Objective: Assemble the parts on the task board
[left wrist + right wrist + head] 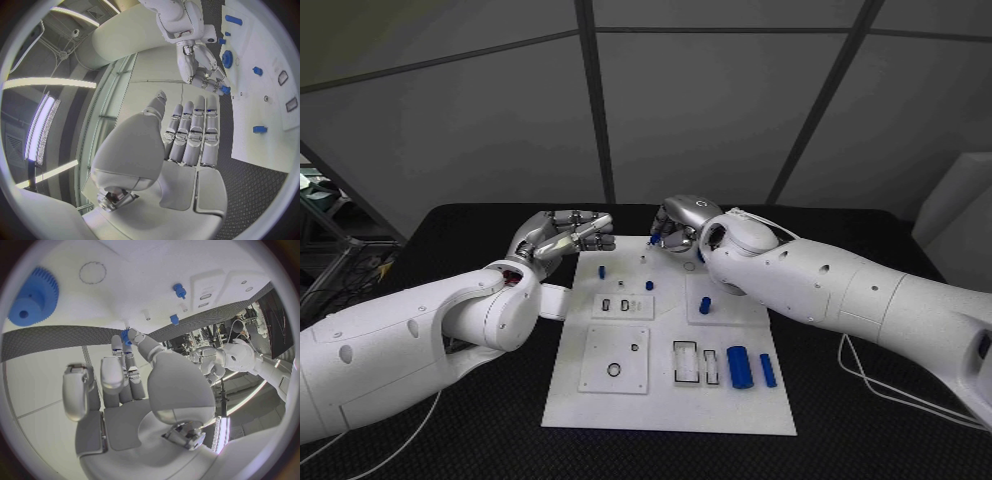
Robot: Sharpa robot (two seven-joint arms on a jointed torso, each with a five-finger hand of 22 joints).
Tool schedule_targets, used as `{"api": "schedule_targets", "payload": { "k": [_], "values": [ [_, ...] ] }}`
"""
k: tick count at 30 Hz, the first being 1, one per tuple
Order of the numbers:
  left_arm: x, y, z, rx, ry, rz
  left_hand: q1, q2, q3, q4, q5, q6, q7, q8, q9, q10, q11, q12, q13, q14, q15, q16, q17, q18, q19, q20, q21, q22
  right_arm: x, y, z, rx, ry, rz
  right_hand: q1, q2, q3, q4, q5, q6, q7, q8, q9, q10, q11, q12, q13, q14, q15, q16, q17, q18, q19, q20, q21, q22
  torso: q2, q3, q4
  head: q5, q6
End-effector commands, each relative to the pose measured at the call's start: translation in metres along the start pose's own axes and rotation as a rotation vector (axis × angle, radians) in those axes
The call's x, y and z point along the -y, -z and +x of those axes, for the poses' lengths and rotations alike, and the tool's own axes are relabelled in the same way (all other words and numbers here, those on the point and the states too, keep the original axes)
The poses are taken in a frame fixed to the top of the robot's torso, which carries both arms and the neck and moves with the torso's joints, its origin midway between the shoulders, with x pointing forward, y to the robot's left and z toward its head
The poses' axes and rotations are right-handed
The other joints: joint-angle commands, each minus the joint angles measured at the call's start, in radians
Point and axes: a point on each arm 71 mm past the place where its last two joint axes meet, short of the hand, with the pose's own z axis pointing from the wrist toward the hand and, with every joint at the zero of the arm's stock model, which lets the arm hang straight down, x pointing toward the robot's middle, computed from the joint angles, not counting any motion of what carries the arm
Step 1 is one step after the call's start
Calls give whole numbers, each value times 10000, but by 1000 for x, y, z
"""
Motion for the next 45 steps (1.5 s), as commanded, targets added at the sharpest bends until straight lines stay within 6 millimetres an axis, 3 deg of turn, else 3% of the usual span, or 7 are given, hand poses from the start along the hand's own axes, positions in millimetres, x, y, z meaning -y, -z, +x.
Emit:
{"api": "schedule_targets", "payload": {
  "k": [1,3,27,32,40,45],
  "values": [
    [3,-1,2,-169,7,108,-36,-49,-22,-58,-58,-9,54,-57,-9,1,89,-70,-8,-23,21,-68,11,-134,-4,56,-32,-12,-1,-3,0,-3,88,97,-27,80,0,61,36,28,30,8,103,-49,18,-65,-14,64,-46,54,-18,-53,-22,-41,5,703,28,-9,11,7,8],
    [4,-2,3,-182,6,129,-36,-49,-22,-58,-58,-9,54,-57,-9,1,89,-70,-8,-23,21,-68,11,-134,-4,56,-32,-12,-3,-5,1,-104,132,120,-27,80,0,61,36,28,30,8,103,-49,18,-65,-14,64,-45,54,-18,-53,-22,-41,5,702,33,-7,2,61,7],
    [7,-5,5,-225,0,208,-35,-41,-23,-68,-69,-9,56,-68,-12,-5,92,-86,-8,-25,24,-81,13,-134,-6,58,-35,-16,-7,-15,9,-561,340,289,-82,8,-40,137,28,-101,77,-100,101,-239,72,-73,-49,22,-7,16,-123,-21,-126,-16,-59,549,46,-14,-3,110,-54],
    [8,-6,5,-230,-7,223,-35,-41,-23,-68,-69,-9,56,-68,-12,-5,92,-86,-8,-25,24,-81,13,-134,-6,58,-35,-16,-7,-17,10,-578,353,293,-118,-140,-62,174,-44,-412,195,-169,47,-636,186,-77,-84,-74,90,-160,-440,44,-330,55,-198,234,50,-18,-12,107,-53],
    [9,-7,5,-220,-20,236,-35,-41,-23,-68,-69,-9,56,-68,-12,-5,92,-86,-8,-25,24,-81,13,-134,-6,58,-35,-16,-7,-18,10,-553,365,304,-61,-539,-311,186,-244,-1504,589,-174,-226,-1901,563,-68,-94,-285,412,-645,-1275,242,-927,370,-650,-724,39,-14,-17,128,-68],
    [10,-7,3,-185,-40,233,-35,-41,-23,-68,-69,-9,56,-68,-12,-5,92,-86,-8,-25,24,-81,13,-134,-6,58,-35,-16,-4,-13,5,-215,307,206,56,-697,-633,173,-277,-1965,619,-161,-225,-2324,610,-56,-74,-341,453,-819,-1567,325,-1139,436,-849,-1104,32,-3,-38,134,-46]
  ]
}}
